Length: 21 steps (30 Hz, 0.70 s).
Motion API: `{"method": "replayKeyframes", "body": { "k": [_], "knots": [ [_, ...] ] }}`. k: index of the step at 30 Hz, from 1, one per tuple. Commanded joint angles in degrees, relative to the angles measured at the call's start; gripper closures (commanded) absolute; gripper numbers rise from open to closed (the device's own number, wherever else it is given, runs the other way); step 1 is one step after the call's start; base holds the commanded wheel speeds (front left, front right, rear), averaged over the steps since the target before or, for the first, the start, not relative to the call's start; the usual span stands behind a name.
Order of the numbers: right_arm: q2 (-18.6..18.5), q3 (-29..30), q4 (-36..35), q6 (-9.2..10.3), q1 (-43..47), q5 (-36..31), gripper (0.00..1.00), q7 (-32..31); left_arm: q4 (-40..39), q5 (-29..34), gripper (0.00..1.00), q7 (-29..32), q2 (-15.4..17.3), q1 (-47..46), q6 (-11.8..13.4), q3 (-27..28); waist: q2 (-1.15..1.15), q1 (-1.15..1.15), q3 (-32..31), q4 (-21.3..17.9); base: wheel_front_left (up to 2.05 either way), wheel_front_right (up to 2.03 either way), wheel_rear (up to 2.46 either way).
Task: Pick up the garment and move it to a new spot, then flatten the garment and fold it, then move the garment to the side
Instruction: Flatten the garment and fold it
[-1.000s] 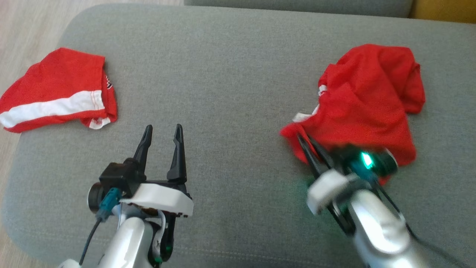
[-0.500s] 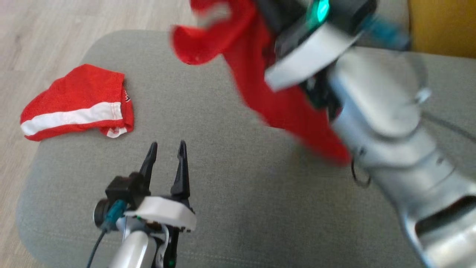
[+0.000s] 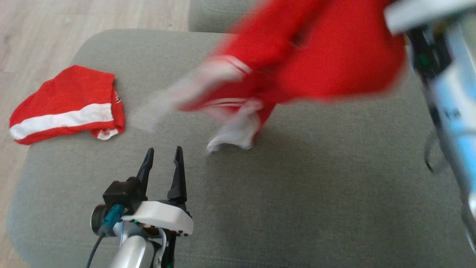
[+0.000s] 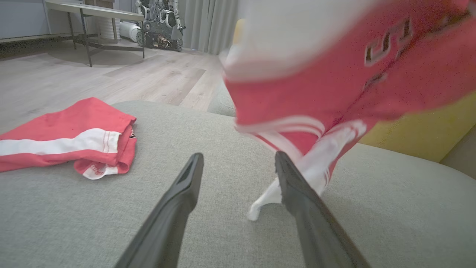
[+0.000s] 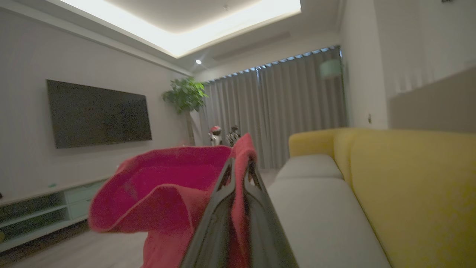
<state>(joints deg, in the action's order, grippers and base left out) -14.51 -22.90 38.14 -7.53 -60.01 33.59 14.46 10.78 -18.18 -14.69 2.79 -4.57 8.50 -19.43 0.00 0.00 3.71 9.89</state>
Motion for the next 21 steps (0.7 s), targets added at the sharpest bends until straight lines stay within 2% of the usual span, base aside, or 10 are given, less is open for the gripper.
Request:
{"method": "replayKeyframes", "body": {
  "k": [1,5,7,8,9,10,11,14,18,21],
  "knots": [
    [-2.0,1.2,0.0,0.04,4.0,1.6,1.0,0.1,-1.7,0.7,0.0,-0.3,0.1,-1.7,-0.2,2.4,0.0,0.0,0.8,-1.1,0.0,0.0,0.0],
    [-7.8,4.2,5.8,0.04,12.2,1.4,1.0,-1.8,-1.4,1.7,0.0,-0.3,0.1,-1.8,-0.7,2.9,0.0,0.0,2.1,-3.7,0.0,0.0,0.0],
    [-9.1,5.8,10.4,0.04,14.6,0.1,1.0,-3.5,-1.3,2.1,0.0,-0.3,0.1,-2.1,-1.0,3.3,0.0,0.0,2.8,-5.1,0.0,0.0,0.0],
    [-9.8,6.8,12.7,0.04,14.9,-1.3,0.62,-3.7,-1.3,2.3,0.0,-0.3,0.1,-2.3,-1.1,3.4,0.0,0.0,3.3,-5.7,0.0,0.0,0.0],
    [-9.8,6.8,12.7,0.04,14.9,-1.3,0.62,-3.7,-1.3,2.3,0.0,-0.3,0.1,-2.3,-1.1,3.4,0.0,0.0,3.3,-5.7,0.0,0.0,0.0],
    [-10.4,8.0,15.6,0.04,14.9,-2.7,0.0,-4.0,-1.3,2.5,0.0,-0.3,0.1,-2.7,-1.3,3.5,0.0,0.0,3.6,-6.3,0.0,0.0,0.0],
    [-10.5,10.4,21.0,0.04,14.1,-5.4,0.0,-4.5,-1.2,2.8,0.0,-0.3,0.1,-3.4,-1.5,3.5,0.0,0.0,4.3,-7.1,0.0,0.0,0.0],
    [-9.2,12.7,25.7,0.04,12.4,-8.8,0.0,-3.3,-1.3,3.0,0.0,-0.3,0.1,-4.3,-1.5,3.5,0.0,0.0,4.8,-8.0,0.0,0.0,0.0],
    [-6.4,14.3,25.8,0.04,11.4,-12.3,0.0,-0.5,-1.3,3.1,0.0,-0.3,0.1,-4.7,-1.4,3.3,0.0,0.0,4.6,-9.4,0.0,0.0,0.0],
    [-4.0,14.9,22.1,0.04,12.6,-14.1,0.0,0.3,-1.2,3.0,0.0,-0.3,0.1,-4.5,-1.3,3.5,0.0,0.0,4.0,-10.3,0.0,0.0,0.0]
  ]
}}
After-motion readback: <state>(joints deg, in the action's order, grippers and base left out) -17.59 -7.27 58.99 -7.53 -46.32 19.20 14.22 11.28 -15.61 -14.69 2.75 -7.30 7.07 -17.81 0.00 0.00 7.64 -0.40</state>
